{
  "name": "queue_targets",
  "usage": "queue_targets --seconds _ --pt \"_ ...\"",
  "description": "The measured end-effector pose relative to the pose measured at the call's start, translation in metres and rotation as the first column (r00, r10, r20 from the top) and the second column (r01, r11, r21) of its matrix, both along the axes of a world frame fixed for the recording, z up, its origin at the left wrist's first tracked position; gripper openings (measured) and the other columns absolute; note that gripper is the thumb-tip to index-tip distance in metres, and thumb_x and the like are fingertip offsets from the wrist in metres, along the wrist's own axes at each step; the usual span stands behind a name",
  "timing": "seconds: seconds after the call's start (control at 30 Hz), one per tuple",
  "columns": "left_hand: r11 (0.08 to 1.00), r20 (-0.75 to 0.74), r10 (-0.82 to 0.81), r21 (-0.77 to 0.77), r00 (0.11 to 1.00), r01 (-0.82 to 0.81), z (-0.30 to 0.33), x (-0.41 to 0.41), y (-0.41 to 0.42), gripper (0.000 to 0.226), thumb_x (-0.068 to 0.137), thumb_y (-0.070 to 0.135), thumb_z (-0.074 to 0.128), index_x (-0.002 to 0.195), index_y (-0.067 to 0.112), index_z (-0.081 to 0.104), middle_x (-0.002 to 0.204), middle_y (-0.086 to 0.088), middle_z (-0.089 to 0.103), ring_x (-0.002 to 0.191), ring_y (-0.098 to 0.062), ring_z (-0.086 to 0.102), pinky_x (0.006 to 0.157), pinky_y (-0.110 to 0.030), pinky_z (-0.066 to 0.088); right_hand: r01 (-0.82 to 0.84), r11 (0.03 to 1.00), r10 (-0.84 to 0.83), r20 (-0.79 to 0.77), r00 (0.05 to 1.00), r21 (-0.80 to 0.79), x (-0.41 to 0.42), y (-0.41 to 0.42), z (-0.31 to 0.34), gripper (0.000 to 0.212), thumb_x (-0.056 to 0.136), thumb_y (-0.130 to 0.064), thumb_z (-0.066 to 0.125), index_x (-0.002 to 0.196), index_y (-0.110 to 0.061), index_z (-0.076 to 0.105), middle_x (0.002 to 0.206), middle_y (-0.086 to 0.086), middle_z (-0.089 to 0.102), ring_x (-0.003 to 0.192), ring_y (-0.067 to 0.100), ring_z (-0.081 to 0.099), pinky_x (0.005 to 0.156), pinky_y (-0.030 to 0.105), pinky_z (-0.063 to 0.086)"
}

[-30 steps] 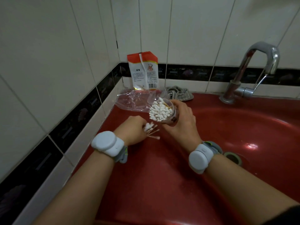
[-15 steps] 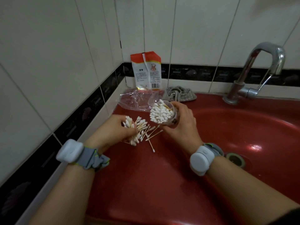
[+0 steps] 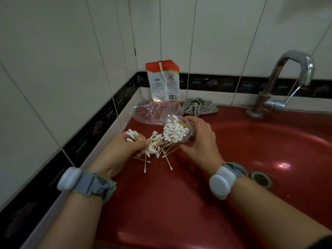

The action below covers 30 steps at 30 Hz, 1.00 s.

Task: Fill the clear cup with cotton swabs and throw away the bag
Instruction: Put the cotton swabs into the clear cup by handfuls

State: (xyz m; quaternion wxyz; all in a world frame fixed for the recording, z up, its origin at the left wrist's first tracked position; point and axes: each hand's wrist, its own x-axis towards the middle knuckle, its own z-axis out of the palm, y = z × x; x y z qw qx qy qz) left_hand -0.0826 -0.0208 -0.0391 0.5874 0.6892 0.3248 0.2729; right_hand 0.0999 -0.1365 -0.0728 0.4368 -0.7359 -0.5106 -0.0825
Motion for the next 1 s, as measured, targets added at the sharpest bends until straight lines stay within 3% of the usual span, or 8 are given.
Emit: queue_targets --seconds 0.13,0.27,0.53,0.67,0.8,1.0 --pt "0.987 0.322 0.096 -0.157 0.942 -0.046 0.022 0.011 -0.012 0.014 0.084 -0.009 0.055 0.075 0.001 0.058 0.054 -0.001 0.057 0.048 -0.006 0.053 0.047 -0.013 0.044 -0.019 1.0 0.019 0.039 0.999 0.01 -0.005 0.001 0.0 0.067 0.066 -0.029 0.079 0.124 -0.029 0.045 0.122 -0.009 0.053 0.115 0.016 0.044 0.094 0.033 0.032" --pt "0.976 0.457 0.166 -0.201 0.874 -0.08 0.034 0.032 -0.028 0.018 0.083 -0.008 0.058 0.07 0.005 0.057 0.051 0.001 0.057 0.049 -0.007 0.053 0.049 -0.014 0.046 -0.029 1.0 0.028 0.103 0.994 0.003 -0.01 0.002 0.0 0.067 0.065 -0.028 0.078 0.125 -0.024 0.048 0.123 -0.006 0.053 0.115 0.016 0.043 0.094 0.033 0.031" --pt "0.917 0.462 0.384 -0.289 0.799 -0.274 0.024 0.06 -0.043 0.019 0.081 -0.003 0.063 0.067 0.009 0.057 0.046 0.004 0.059 0.042 -0.005 0.054 0.043 -0.014 0.043 0.008 1.0 -0.011 0.124 0.992 0.021 -0.015 0.005 0.003 0.067 0.064 -0.031 0.072 0.125 -0.021 0.048 0.125 -0.005 0.051 0.116 0.015 0.038 0.096 0.032 0.028" --pt "0.904 0.462 0.426 -0.201 0.777 -0.377 0.016 0.064 -0.046 0.012 0.078 -0.001 0.067 0.071 0.006 0.06 0.049 0.001 0.057 0.041 -0.008 0.048 0.047 -0.018 0.042 0.022 0.999 -0.027 0.124 0.992 0.038 -0.017 0.007 0.005 0.067 0.063 -0.035 0.068 0.125 -0.022 0.047 0.126 -0.004 0.051 0.116 0.015 0.038 0.095 0.03 0.027" --pt "0.902 0.444 0.423 -0.128 0.79 -0.412 0.007 0.065 -0.045 0.013 0.068 0.012 0.074 0.066 0.021 0.065 0.065 -0.002 0.063 0.063 -0.016 0.06 0.064 -0.034 0.052 0.016 0.999 -0.021 0.127 0.992 0.042 -0.018 0.008 0.006 0.067 0.063 -0.035 0.068 0.125 -0.023 0.046 0.126 -0.004 0.051 0.117 0.015 0.038 0.096 0.03 0.027" --pt "0.919 0.335 0.359 0.035 0.871 -0.392 0.001 0.064 -0.041 0.006 0.064 0.021 0.07 0.063 0.024 0.064 0.066 -0.001 0.067 0.068 -0.021 0.065 0.073 -0.044 0.056 0.008 1.0 -0.011 0.139 0.99 0.023 -0.015 0.007 0.0 0.067 0.062 -0.03 0.07 0.124 -0.024 0.046 0.125 -0.006 0.052 0.116 0.016 0.039 0.097 0.033 0.029"
